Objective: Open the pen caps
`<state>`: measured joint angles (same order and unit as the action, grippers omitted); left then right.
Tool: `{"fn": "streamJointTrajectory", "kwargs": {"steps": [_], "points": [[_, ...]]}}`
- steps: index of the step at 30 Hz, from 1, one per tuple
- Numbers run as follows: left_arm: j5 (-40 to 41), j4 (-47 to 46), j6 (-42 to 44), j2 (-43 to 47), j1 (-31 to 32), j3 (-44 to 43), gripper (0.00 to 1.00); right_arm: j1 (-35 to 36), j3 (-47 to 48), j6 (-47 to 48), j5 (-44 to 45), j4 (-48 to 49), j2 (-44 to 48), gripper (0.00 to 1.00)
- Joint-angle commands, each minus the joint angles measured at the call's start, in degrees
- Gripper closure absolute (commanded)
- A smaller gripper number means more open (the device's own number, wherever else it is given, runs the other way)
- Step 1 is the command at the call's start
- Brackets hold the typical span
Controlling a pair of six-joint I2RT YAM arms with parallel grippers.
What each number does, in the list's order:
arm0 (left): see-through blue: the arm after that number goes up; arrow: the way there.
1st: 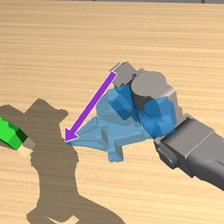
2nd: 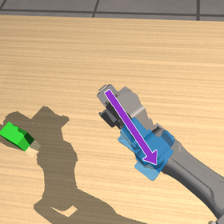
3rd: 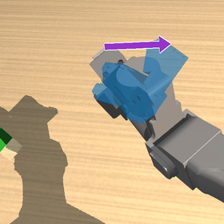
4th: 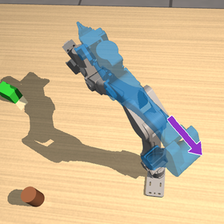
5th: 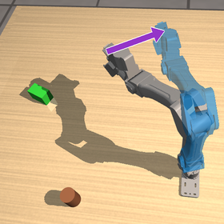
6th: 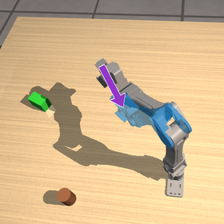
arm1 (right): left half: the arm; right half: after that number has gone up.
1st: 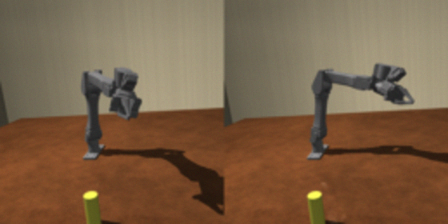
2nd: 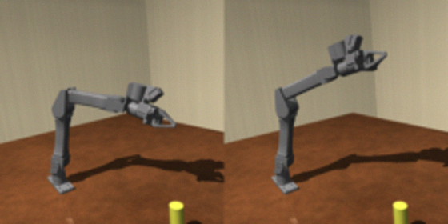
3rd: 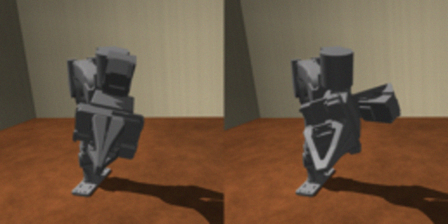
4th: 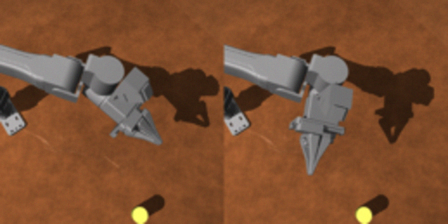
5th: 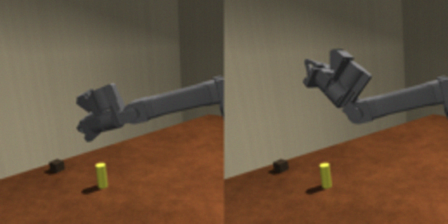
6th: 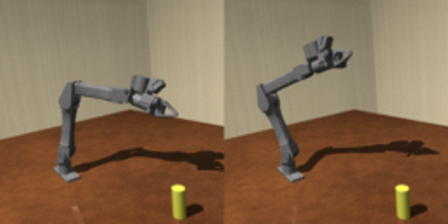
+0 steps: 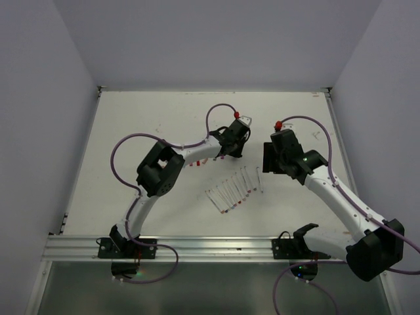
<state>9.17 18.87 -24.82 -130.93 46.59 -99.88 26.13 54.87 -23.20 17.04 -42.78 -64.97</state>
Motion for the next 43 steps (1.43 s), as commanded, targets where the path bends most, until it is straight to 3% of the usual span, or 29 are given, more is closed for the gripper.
{"fn": "streamJointTrajectory", "kwargs": {"steps": [1,8,11,13,17,18,26,31,32,34,36,42,43], "points": [[1.64,0.9,1.09,-1.96,0.17,-0.94,0.72,0.06,-0.12,0.61,0.19,1.65,1.69,0.34],[1.99,-1.03,0.83,1.55,0.78,0.47,0.7,-0.03,-0.64,0.7,-0.51,2.27,1.34,0.34],[2.08,-1.65,0.3,3.83,1.13,0.47,0.58,0.06,-1.26,1.14,-1.91,3.32,1.34,0.32],[2.26,-1.47,0.12,4.72,1.49,-0.14,0.5,0.06,-1.52,0.88,-2.36,3.85,1.07,0.17],[3.05,-1.03,-0.32,7.0,1.49,-0.32,0.44,-0.03,-2.49,0.96,-2.54,4.55,1.07,0.13],[3.13,-1.03,-0.67,7.53,1.49,-0.15,0.41,0.06,-2.49,0.88,-2.27,4.55,1.07,0.01],[3.48,-2.26,-2.16,15.26,2.45,1.78,0.3,-0.03,-2.23,-0.09,-0.16,3.15,1.69,0.01],[3.84,-4.28,-4.62,24.99,2.37,9.24,0.23,-0.03,-3.1,-1.76,-2.18,2.0,1.42,0.01],[3.58,-5.41,-5.06,26.59,2.28,12.31,0.13,-0.03,-4.06,-2.72,-2.36,2.18,1.77,0.01],[2.53,-6.48,-6.29,31.15,2.02,15.22,0.09,-0.03,-4.86,-3.6,-3.5,2.53,1.78,0.01],[1.56,-7.01,-7.08,33.89,1.75,19.44,0.0,-0.03,-5.91,-4.48,-4.55,2.62,2.48,0.01],[-7.39,-11.83,-11.55,44.35,-2.37,35.51,0.0,-0.03,-9.69,-5.8,-9.9,3.76,6.77,0.01],[-13.15,-14.1,-12.35,47.76,-3.34,38.41,0.0,0.06,-10.04,-6.06,-10.44,4.54,7.66,0.01]]}}
